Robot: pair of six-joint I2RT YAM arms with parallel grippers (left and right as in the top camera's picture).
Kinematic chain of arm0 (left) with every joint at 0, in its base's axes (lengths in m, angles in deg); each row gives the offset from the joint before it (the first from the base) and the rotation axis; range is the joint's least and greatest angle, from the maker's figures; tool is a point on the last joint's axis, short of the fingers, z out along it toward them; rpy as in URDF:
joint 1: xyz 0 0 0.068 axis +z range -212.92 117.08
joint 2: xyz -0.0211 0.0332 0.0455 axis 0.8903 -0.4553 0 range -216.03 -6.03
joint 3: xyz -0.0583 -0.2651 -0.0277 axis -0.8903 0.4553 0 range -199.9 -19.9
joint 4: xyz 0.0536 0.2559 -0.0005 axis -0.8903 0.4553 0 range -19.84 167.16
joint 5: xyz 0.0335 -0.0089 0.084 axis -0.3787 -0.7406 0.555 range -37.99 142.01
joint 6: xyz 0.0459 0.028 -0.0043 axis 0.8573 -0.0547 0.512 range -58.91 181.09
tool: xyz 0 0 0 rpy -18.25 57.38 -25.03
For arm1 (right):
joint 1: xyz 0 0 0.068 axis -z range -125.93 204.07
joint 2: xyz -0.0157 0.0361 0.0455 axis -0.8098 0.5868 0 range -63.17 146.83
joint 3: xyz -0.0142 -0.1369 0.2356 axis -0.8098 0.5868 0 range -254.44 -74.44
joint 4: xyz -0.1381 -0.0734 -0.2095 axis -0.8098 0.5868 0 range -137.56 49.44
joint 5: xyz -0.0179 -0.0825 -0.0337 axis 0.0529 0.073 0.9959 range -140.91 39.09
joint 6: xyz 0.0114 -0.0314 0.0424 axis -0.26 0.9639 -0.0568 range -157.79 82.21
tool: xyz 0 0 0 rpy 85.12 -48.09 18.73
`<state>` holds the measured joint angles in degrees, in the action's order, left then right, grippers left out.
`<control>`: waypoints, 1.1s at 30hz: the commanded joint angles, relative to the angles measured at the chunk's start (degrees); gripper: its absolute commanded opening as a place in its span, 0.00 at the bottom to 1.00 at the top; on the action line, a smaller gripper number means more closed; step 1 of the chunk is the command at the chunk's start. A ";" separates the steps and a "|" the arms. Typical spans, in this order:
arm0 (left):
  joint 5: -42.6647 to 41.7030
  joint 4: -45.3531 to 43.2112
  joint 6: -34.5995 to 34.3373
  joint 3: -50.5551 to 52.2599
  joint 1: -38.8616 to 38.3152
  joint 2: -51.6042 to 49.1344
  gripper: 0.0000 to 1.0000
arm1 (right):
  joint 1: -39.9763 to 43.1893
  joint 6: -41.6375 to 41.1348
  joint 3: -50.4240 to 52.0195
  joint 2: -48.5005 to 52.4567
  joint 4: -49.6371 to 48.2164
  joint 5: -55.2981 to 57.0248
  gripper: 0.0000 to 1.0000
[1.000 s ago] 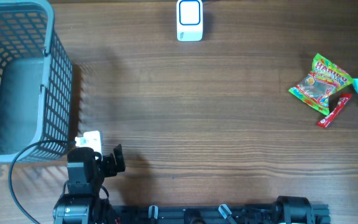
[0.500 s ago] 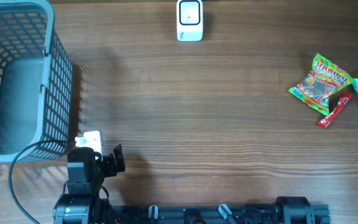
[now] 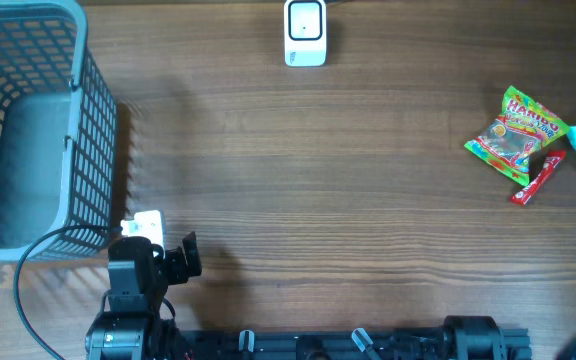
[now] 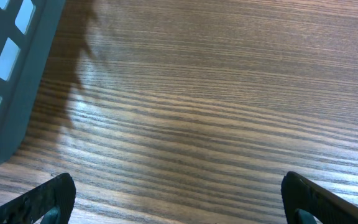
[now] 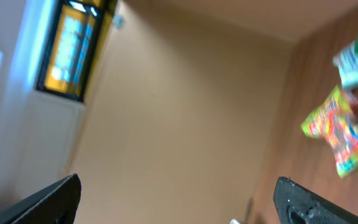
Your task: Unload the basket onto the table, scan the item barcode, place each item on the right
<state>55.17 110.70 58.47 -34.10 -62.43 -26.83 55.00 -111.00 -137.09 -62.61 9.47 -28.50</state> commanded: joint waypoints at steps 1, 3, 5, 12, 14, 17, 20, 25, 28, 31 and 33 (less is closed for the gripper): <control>0.55 -0.17 0.70 0.22 0.26 0.11 1.00 | -0.22 0.15 5.46 -0.15 -3.15 -10.47 1.00; 0.55 -0.17 0.70 0.22 0.26 0.11 1.00 | -0.22 7.30 9.07 -0.15 -6.25 -13.88 1.00; 0.55 -0.17 0.70 0.22 0.26 0.11 1.00 | -0.22 14.86 13.25 -0.15 -8.98 -16.37 1.00; 0.55 -0.17 0.70 0.22 0.26 0.11 1.00 | -0.22 18.51 30.36 -0.15 -20.83 -25.24 1.00; 0.55 -0.17 0.70 0.22 0.26 0.11 1.00 | -0.22 11.30 30.86 -0.13 -16.22 -22.56 1.00; 0.55 -0.17 0.70 0.22 0.26 0.11 1.00 | -0.22 10.84 30.91 -0.13 -14.80 -18.58 1.00; 0.55 -0.17 0.70 0.22 0.26 0.11 1.00 | -0.22 25.92 30.91 -0.13 -17.16 -14.16 1.00; 0.55 -0.17 0.70 0.22 0.26 0.11 1.00 | -0.22 36.54 36.70 -0.17 -28.70 -11.23 1.00; 0.55 -0.17 0.70 0.22 0.26 0.11 1.00 | -0.11 43.30 44.85 -0.31 -44.59 -16.24 1.00; 0.55 -0.17 0.70 0.22 0.26 0.11 1.00 | -0.11 43.30 50.16 -0.31 -53.79 -16.70 1.00; 0.52 -0.17 0.70 0.22 0.26 0.11 1.00 | -0.11 43.23 55.04 -0.33 -60.78 -16.81 1.00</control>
<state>55.17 110.70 58.47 -34.10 -62.43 -26.83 54.98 -70.01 -86.36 -62.50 -46.11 -43.84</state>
